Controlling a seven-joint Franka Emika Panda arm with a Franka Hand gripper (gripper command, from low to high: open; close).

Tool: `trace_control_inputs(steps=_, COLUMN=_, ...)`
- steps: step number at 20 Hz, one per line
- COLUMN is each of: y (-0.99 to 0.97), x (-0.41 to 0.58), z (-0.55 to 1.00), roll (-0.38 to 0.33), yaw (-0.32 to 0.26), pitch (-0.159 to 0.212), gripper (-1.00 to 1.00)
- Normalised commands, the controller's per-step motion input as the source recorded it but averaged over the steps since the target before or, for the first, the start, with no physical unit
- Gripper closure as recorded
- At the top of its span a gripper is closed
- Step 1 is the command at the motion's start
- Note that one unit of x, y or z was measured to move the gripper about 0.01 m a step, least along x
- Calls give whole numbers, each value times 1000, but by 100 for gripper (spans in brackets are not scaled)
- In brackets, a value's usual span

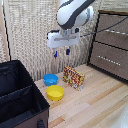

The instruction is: With caution, bring your gripper towards the upper drawer's hold. Grasp the drawer hold tightly with your gripper tool. Pull the drawer in your direction to reveal the contents of the top drawer.

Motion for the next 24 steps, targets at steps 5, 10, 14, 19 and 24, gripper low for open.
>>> trace_control_inputs(steps=5, y=-149, x=0, z=79, roll=-184, yaw=139, pitch=-8, gripper=-100)
trace_control_inputs(steps=10, y=-174, x=-68, z=80, roll=-271, yaw=189, pitch=-28, gripper=-100)
trace_control_inputs(steps=14, y=-77, x=-26, z=42, roll=-312, yaw=188, pitch=-8, gripper=-100)
trace_control_inputs(steps=19, y=0, x=63, z=74, roll=-344, yaw=150, pitch=0, gripper=-100)
trace_control_inputs(steps=24, y=22, x=176, z=155, roll=-349, yaw=126, pitch=0, gripper=-100)
